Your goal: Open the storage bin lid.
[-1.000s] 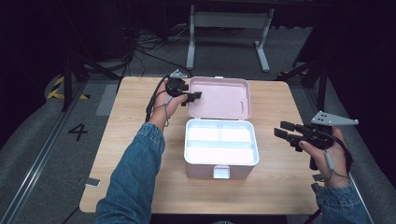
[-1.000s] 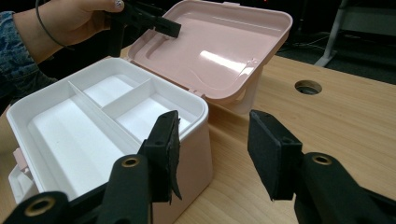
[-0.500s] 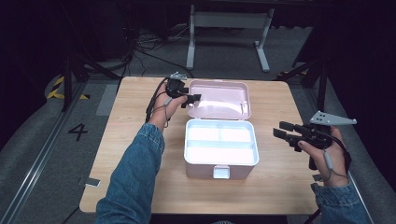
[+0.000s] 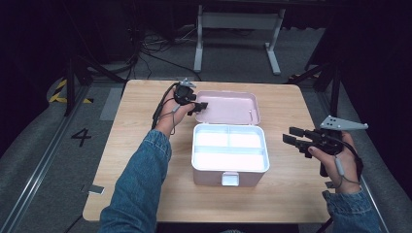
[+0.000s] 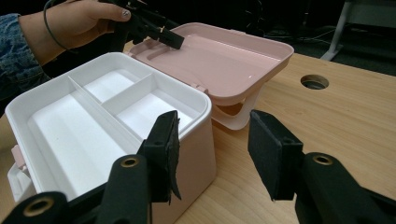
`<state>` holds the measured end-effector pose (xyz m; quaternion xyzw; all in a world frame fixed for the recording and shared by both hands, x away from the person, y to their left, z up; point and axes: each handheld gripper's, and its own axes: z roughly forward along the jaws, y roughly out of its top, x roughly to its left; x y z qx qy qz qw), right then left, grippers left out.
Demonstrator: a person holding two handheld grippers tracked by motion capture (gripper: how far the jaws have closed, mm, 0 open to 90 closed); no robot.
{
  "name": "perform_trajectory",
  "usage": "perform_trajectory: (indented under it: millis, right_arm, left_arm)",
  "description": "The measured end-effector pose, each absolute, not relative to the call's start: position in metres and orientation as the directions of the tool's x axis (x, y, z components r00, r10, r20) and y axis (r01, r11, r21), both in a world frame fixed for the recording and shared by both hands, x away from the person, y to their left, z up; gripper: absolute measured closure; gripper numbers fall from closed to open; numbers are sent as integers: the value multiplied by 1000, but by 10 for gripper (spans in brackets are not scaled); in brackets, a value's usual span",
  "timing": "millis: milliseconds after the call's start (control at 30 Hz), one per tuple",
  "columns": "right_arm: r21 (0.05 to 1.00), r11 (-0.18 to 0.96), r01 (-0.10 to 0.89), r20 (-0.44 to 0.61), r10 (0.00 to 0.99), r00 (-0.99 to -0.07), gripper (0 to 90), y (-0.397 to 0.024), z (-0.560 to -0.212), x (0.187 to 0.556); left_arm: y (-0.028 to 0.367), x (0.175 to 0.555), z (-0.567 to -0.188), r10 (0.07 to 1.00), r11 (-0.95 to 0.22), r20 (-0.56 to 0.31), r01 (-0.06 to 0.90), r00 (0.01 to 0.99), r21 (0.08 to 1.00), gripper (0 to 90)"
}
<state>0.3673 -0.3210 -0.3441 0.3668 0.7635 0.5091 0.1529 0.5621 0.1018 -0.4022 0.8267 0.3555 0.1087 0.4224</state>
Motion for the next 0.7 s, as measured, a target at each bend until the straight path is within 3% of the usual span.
perform_trajectory:
  millis: [533, 700]
  right_arm:
    - [884, 210, 418, 153, 715, -682, 526, -321, -346, 368]
    - [886, 203, 416, 154, 718, -678, 519, -322, -345, 369]
  left_arm:
    - [100, 560, -405, 697, -403, -103, 507, 709, 762, 350]
    - [101, 555, -396, 718, -398, -85, 509, 691, 763, 300]
